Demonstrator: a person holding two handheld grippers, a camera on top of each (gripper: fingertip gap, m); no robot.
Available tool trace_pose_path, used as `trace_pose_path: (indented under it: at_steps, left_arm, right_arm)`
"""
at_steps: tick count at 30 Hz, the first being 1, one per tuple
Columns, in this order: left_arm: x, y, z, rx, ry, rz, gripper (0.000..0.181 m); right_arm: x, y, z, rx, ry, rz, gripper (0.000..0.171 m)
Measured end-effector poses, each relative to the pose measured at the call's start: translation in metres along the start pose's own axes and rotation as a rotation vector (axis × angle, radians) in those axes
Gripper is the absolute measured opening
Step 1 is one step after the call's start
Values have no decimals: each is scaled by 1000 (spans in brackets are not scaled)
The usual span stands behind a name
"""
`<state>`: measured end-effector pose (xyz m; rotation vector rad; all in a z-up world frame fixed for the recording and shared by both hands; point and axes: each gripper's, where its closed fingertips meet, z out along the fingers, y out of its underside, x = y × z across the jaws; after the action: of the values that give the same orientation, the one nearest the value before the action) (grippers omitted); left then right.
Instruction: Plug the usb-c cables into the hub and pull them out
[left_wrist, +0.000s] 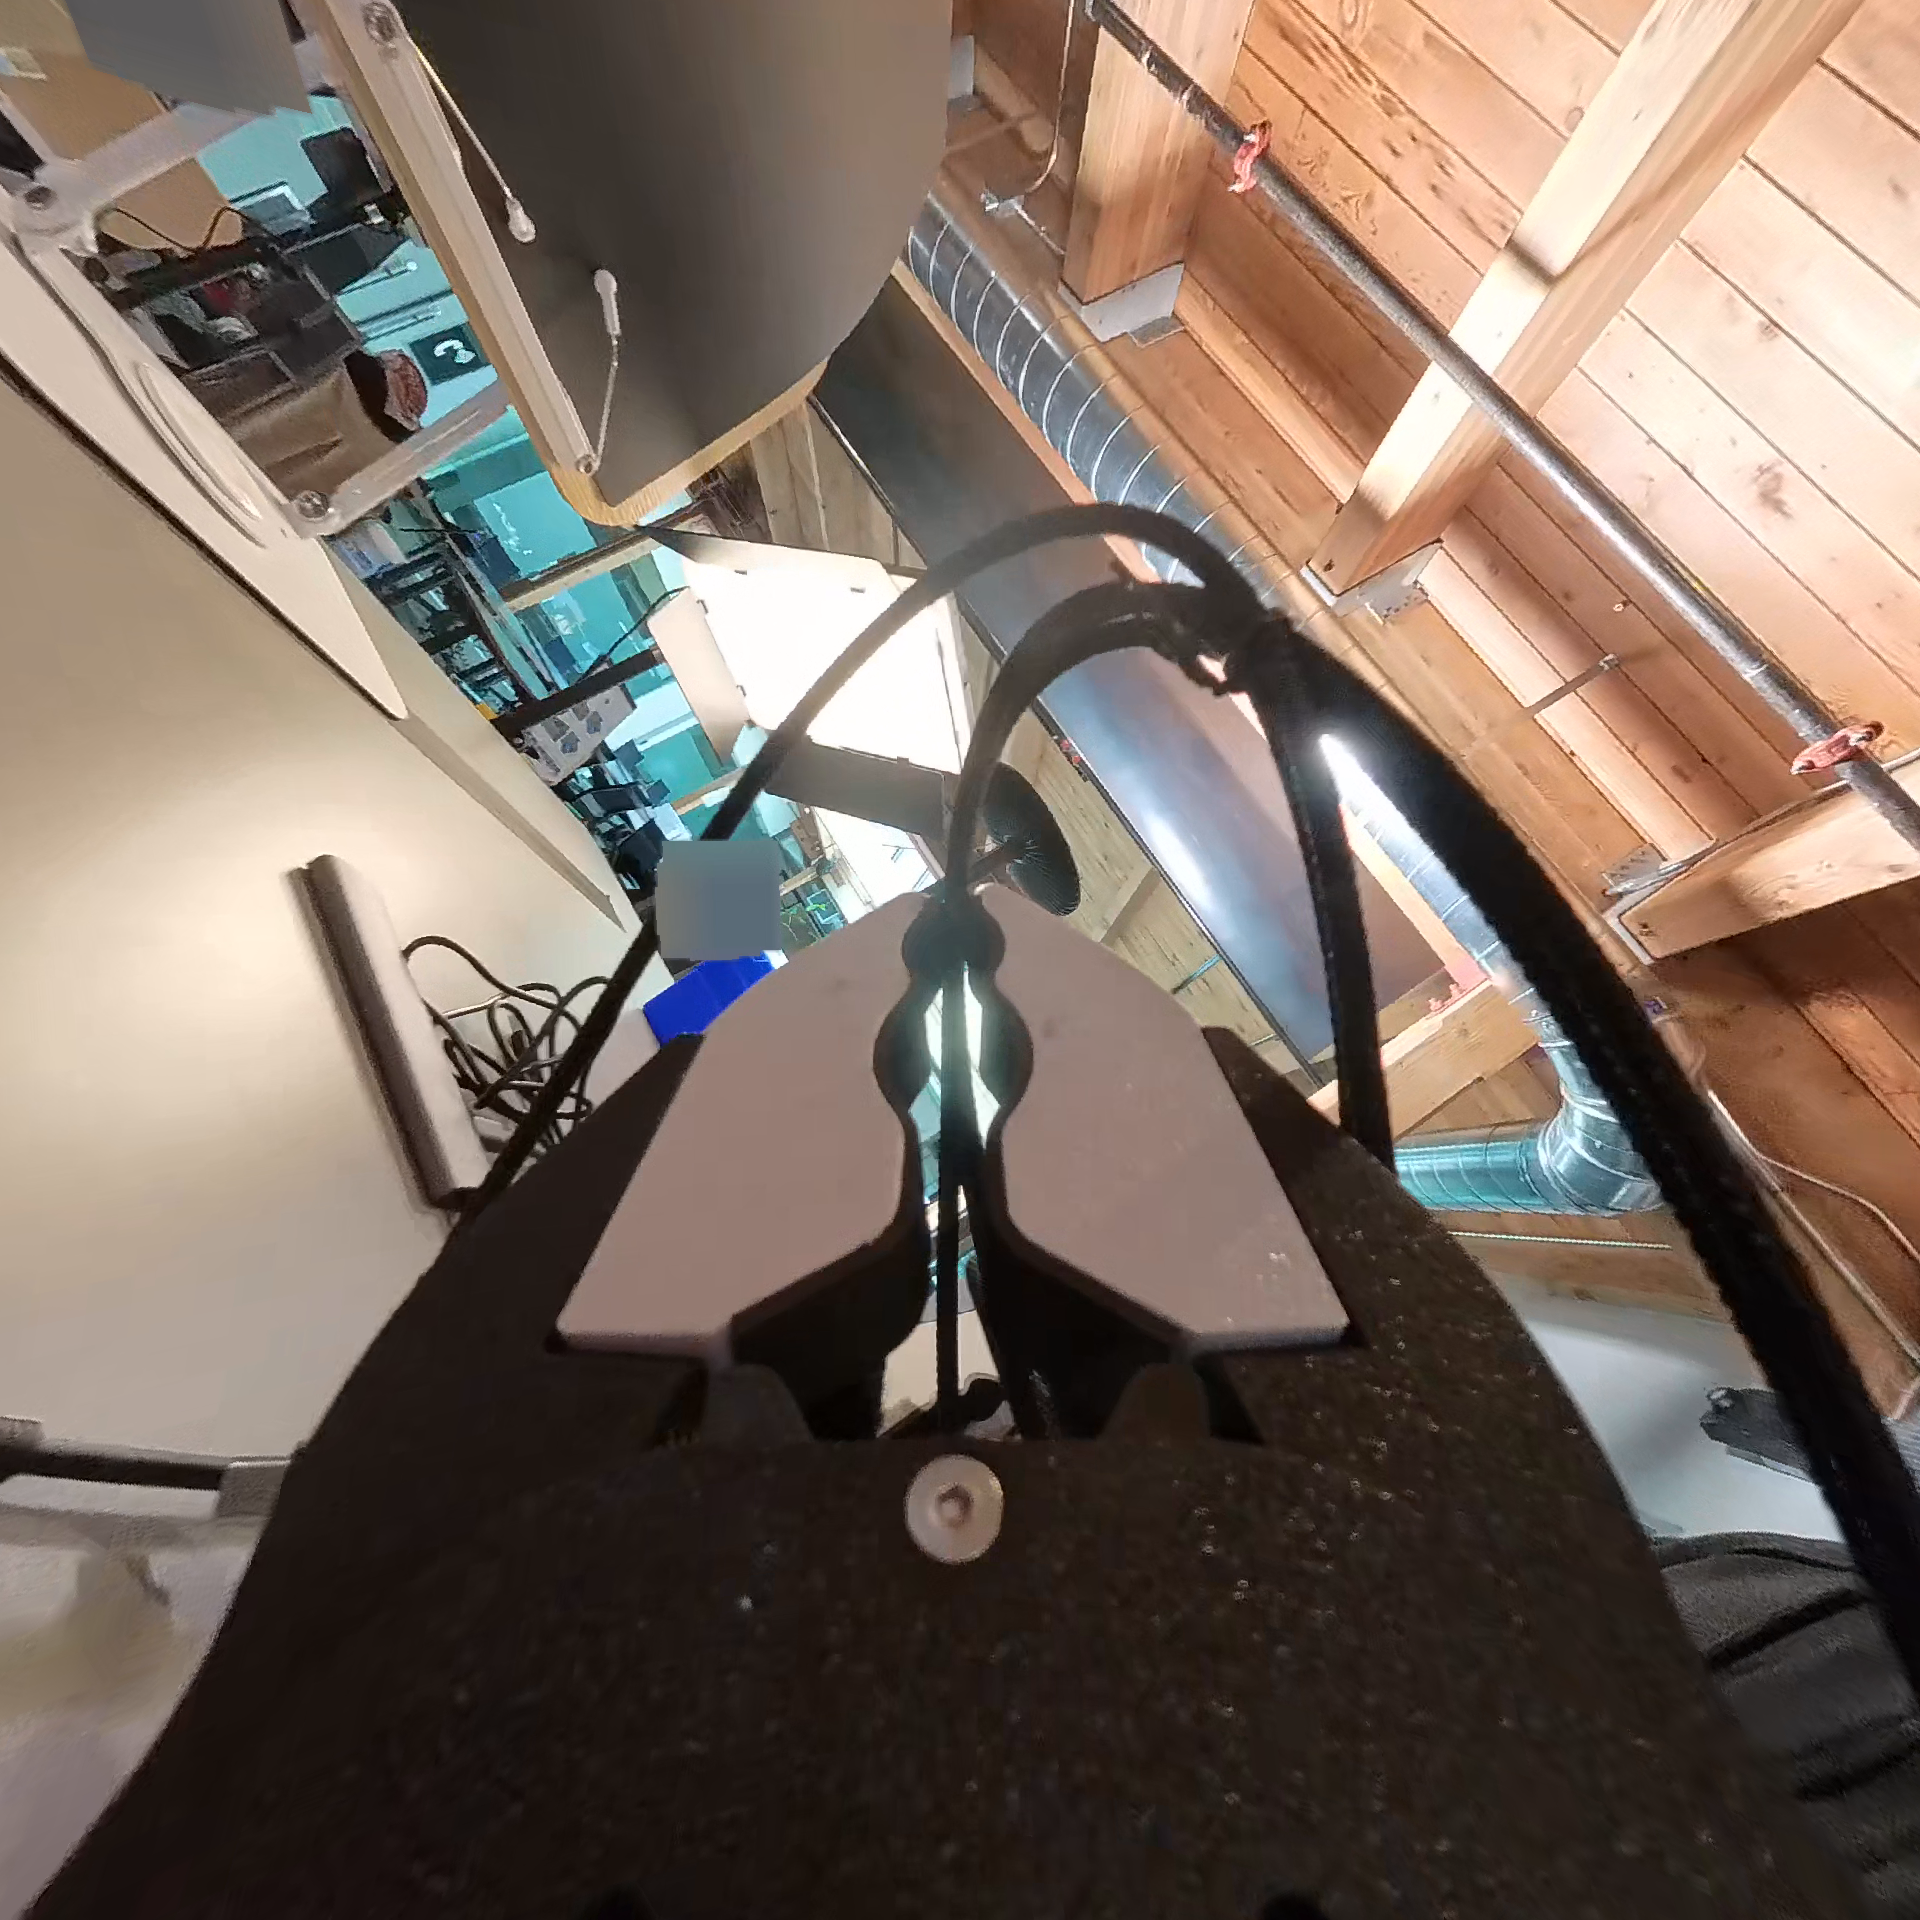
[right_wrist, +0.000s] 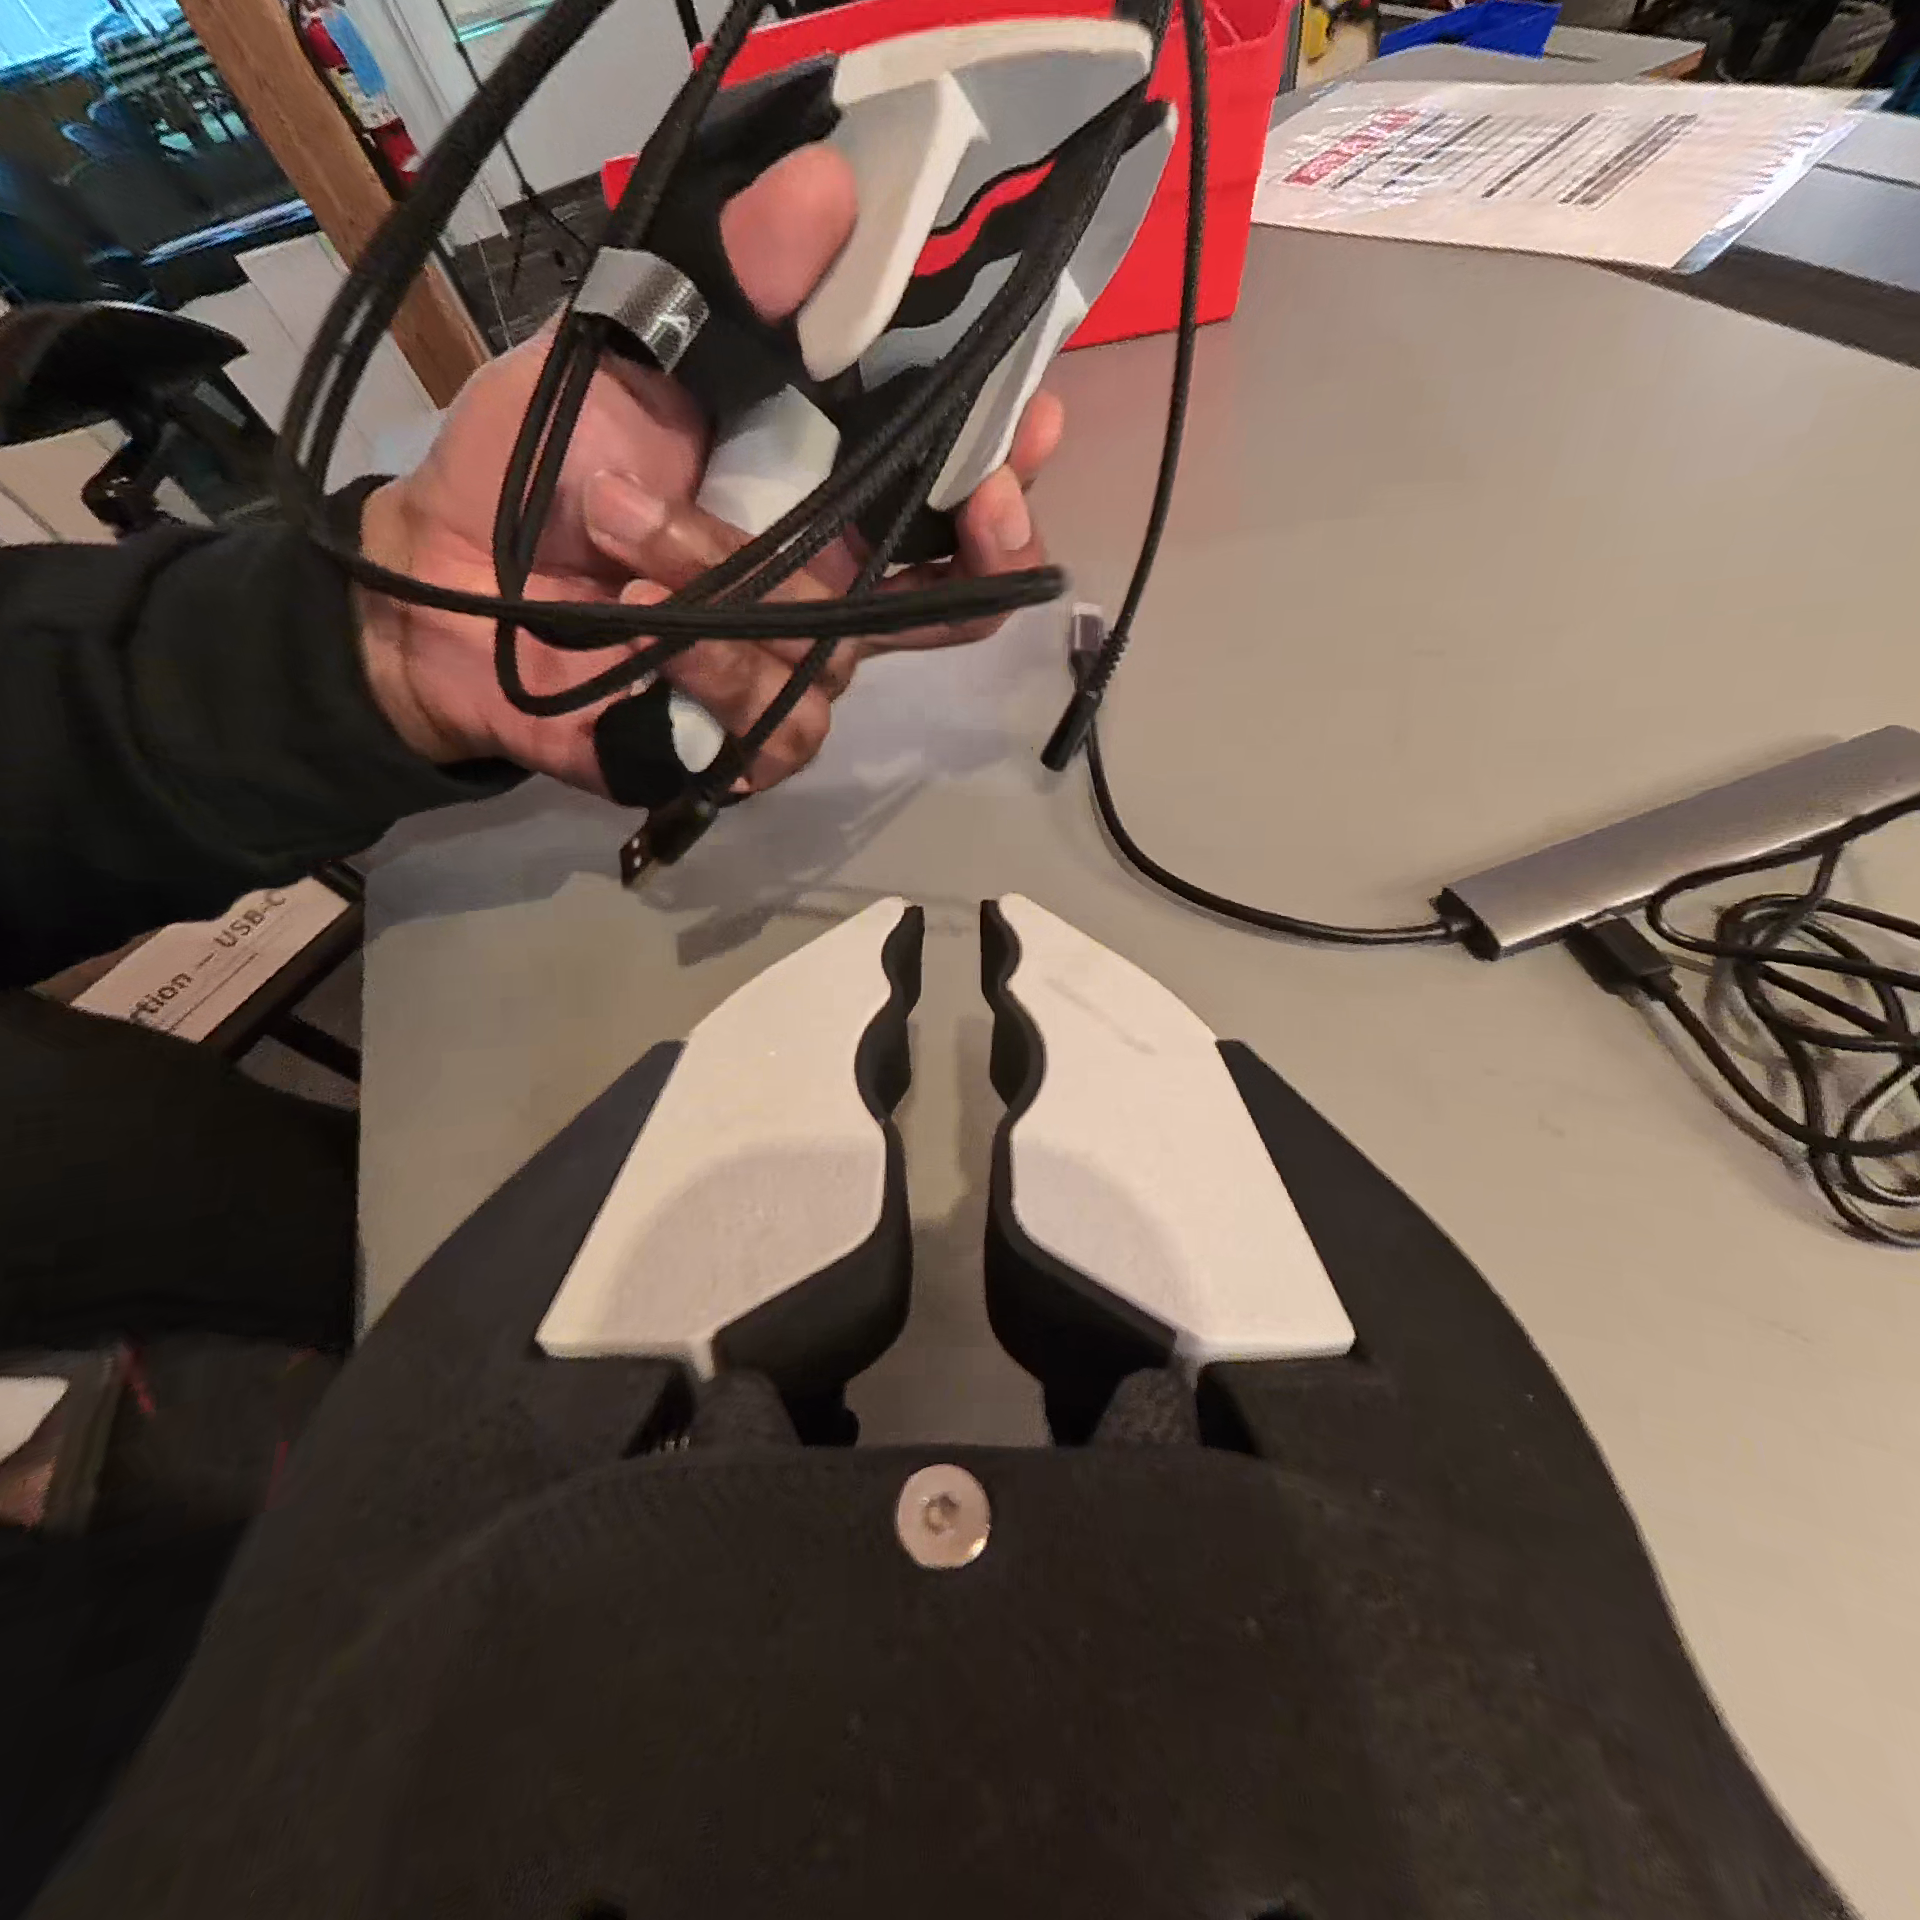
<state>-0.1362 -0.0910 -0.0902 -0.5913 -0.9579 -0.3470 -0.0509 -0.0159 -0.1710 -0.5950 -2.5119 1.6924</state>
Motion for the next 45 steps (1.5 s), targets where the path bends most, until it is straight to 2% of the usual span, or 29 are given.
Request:
trace_pose_path:
  at_steps: [7,14,18,19,21,24,26,29,32,37,45]
  left_arm:
    - [23,23,6,-111,121,-32,4]
    - [52,43,11,-217,253,-67,4]
    - [60,50,14,-231,283,-86,4]
    - [61,52,14,-234,290,-91,4]
    - [61,55,15,-243,292,-94,4]
    - [55,52,12,-254,260,-62,5]
    - [48,50,7,-291,211,-6,4]
    - [32,57,-4,-449,93,161,7]
    - [13,54,-21,-590,-46,350,18]
    - [-16,22,-50,-685,-303,587,21]
    - [-62,-44,-118,-867,-868,960,31]
  right_arm:
    - [13,-6,16,17,126,6,13]
    - [16,-10,34,14,150,-33,29]
    - [20,-2,46,-71,202,-80,37]
    - [24,-1,48,-86,231,-85,35]
    - [33,0,49,-103,296,-81,18]
    - [40,3,48,-124,327,-65,13]
    - [44,4,46,-128,334,-50,12]
    - [49,9,43,-150,347,-34,10]
    - [53,13,40,-170,346,-18,8]
    - [55,17,38,-193,329,-10,8]
    - [48,23,39,-224,269,-19,8]
